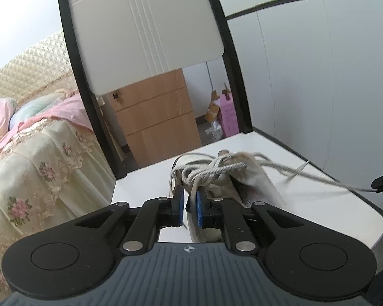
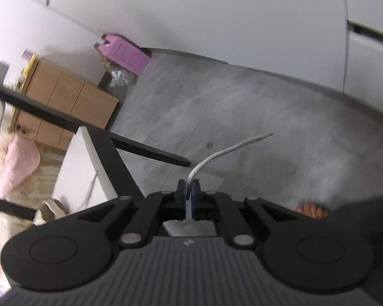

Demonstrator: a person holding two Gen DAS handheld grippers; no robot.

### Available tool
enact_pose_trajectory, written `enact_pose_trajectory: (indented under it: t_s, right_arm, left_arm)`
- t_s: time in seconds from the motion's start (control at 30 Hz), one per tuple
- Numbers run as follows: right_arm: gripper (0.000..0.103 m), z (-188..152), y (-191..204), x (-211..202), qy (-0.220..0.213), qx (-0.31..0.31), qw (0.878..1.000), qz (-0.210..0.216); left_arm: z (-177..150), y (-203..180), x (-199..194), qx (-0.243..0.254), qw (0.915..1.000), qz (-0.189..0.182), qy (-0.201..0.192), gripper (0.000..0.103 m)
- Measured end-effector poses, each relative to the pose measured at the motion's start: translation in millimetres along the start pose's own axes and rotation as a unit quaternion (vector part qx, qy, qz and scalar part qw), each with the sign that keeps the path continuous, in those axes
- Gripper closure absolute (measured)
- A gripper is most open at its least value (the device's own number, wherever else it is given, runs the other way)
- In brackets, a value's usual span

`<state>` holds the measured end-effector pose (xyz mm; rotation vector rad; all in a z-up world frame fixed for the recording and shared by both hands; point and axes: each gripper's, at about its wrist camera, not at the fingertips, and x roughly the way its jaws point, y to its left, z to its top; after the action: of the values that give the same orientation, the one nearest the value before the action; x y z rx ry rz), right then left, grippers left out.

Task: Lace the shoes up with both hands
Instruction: 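Pull the white lace end up and away with the right gripper, then lift the lace end high with the right gripper while the left gripper holds the laces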

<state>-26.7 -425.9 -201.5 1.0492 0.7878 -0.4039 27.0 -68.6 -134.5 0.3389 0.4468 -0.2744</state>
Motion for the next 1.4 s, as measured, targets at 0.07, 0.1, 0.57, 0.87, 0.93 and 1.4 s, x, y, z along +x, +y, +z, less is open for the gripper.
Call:
enact_pose_trajectory:
  t_s: [0.07,0.1,0.57,0.87,0.93,1.4]
  right_arm:
    - [0.094,-0.5,5.0,-7.3,-0.009,0.0,1.0,-0.004]
    - [0.094,-0.6,9.9,-9.8,-0.017,-0.007,1.0,-0.007]
    - [0.061,-9.0,69.1,-16.9,-0.049,-0.021,0.985,0.164]
    - [0.059,-44.6,104.6,46.3,0.117,0.053,0.955,0.266]
    - [0.058,-53.7,111.4,56.0,0.139,0.059,0.953,0.263]
    - [0.093,-57.6,117.2,84.5,0.074,0.123,0.956,0.258]
  left_arm:
    - [0.6,2.0,-3.0,-0.006,1.0,-0.004,-0.004,0.09]
    - [0.7,2.9,-3.8,-0.008,0.9999,-0.005,-0.003,0.09]
    - [-7.5,11.3,-6.3,-0.017,0.9982,-0.049,-0.031,0.066]
    - [-12.6,20.0,4.6,-0.024,0.998,-0.052,-0.025,0.066]
    - [-13.4,22.4,6.4,-0.027,0.998,-0.052,-0.022,0.066]
    - [-14.2,34.4,10.0,-0.052,0.996,-0.071,-0.015,0.062]
